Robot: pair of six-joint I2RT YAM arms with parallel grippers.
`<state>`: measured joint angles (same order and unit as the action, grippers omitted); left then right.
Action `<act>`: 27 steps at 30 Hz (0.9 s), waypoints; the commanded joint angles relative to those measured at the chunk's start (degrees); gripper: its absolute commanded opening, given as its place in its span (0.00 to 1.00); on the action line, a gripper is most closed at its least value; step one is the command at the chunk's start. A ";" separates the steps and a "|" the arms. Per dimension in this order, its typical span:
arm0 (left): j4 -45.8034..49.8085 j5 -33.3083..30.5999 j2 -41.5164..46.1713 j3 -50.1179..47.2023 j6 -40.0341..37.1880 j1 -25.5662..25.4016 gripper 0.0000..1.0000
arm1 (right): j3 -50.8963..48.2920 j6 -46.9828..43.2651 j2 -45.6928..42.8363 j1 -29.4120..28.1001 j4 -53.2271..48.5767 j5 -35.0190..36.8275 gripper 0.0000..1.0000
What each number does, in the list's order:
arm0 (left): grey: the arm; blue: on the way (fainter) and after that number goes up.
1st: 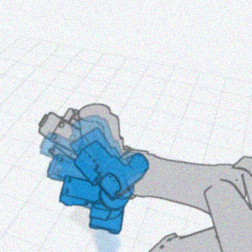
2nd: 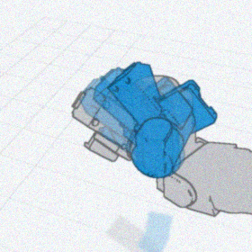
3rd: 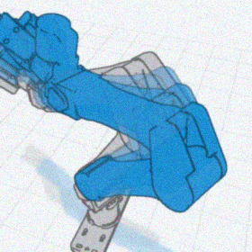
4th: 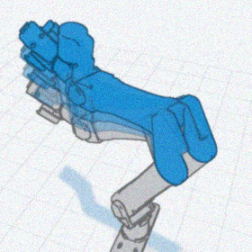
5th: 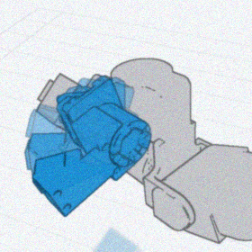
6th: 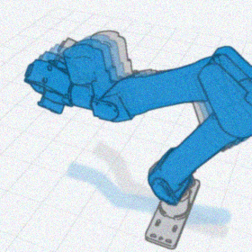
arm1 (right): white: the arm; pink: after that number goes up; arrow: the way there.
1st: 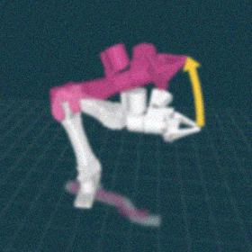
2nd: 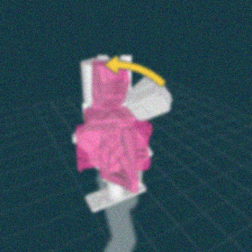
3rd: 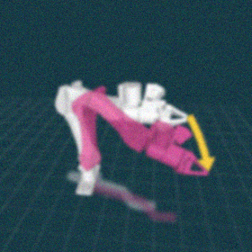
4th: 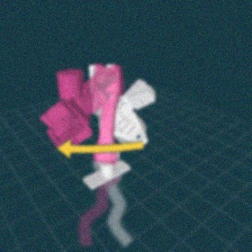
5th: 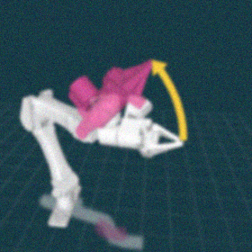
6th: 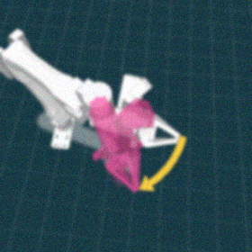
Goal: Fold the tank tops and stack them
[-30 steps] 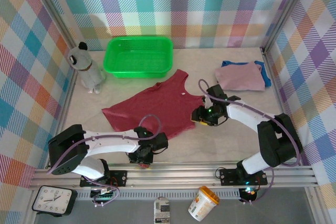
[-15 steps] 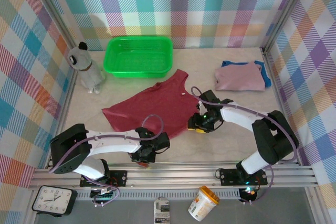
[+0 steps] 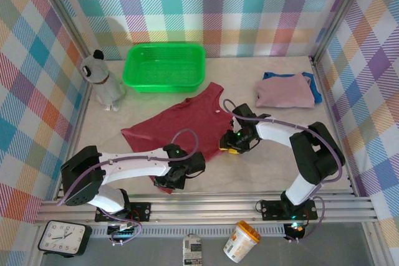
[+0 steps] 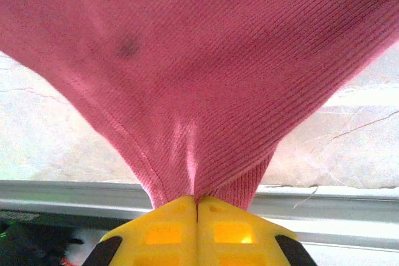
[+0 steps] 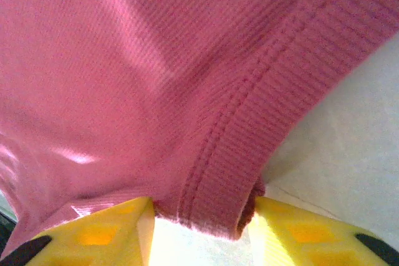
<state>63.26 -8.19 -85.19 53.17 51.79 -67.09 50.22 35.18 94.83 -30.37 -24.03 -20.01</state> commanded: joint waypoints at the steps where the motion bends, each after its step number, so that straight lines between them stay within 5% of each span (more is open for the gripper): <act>1: 9.92 -3.94 -2.21 3.56 -3.23 -0.72 0.00 | 1.51 0.24 1.05 -0.28 -0.06 0.14 0.37; 8: 19.03 -9.61 -2.28 7.51 -6.13 -0.72 0.00 | -0.08 -1.00 -5.08 -0.22 -4.48 2.40 0.11; 12: 21.89 -11.85 -2.72 7.83 -8.70 -0.68 0.00 | -1.76 -1.07 -9.28 -0.04 -6.78 2.60 0.06; 19: 3.56 -2.52 -2.18 5.36 -11.89 -3.54 0.00 | -5.56 -1.25 -10.85 0.22 -7.27 2.86 0.04; 27: -4.45 1.28 -2.97 2.97 -16.52 -3.30 0.00 | -0.81 -4.66 -8.90 2.40 -9.82 4.10 0.04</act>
<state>62.00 -8.47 -88.29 57.08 38.83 -70.61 46.04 32.80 84.90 -28.56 -32.03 -16.75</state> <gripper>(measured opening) 0.047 0.070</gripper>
